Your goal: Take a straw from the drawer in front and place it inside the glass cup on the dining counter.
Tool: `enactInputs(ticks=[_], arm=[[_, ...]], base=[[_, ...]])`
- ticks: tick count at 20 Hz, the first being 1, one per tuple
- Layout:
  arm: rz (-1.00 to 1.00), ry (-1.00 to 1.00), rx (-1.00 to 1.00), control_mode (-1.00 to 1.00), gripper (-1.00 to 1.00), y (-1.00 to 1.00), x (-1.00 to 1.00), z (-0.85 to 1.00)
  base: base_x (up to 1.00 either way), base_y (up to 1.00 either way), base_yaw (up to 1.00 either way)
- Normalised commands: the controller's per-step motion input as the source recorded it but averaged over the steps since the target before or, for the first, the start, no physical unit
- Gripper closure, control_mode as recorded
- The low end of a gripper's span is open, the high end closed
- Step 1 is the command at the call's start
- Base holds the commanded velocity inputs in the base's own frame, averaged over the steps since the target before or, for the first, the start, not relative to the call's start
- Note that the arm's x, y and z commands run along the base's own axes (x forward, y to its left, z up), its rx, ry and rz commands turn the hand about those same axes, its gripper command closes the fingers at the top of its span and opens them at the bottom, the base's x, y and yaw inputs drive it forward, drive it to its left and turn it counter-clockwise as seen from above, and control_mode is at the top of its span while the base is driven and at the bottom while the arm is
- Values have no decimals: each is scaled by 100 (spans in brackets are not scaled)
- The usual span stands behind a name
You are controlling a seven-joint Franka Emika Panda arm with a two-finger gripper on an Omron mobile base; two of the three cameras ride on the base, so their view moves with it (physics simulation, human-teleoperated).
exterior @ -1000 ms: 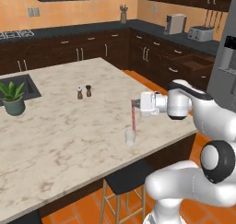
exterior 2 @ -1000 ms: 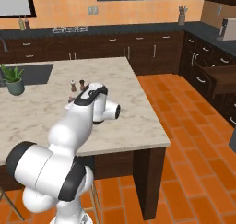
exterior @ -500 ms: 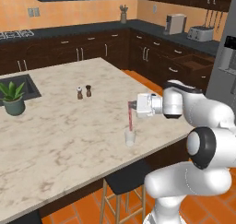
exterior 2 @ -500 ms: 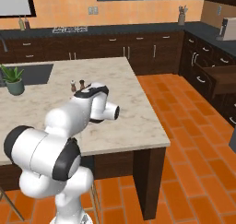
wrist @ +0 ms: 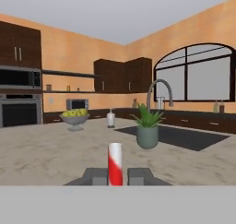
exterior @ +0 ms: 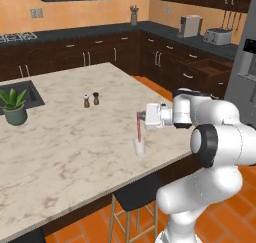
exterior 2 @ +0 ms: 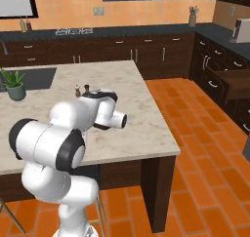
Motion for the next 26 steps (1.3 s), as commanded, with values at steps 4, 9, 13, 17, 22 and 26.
enactInputs(ticks=[4,9,13,17,22,26], arm=[[0,-2,0,-100,100,0,-25,-14],[0,-2,0,-100,100,0,-32,-17],[0,-3,0,-100,100,0,-2,-26],[0,-6,0,-100,100,-1,-21,-19],[0,-11,0,-100,-100,-5,-23,-7],[0,-14,0,-100,-100,-4,-7,0]], base=[[0,0,0],[0,0,0],[0,0,0],[0,0,0],[0,0,0],[0,0,0]])
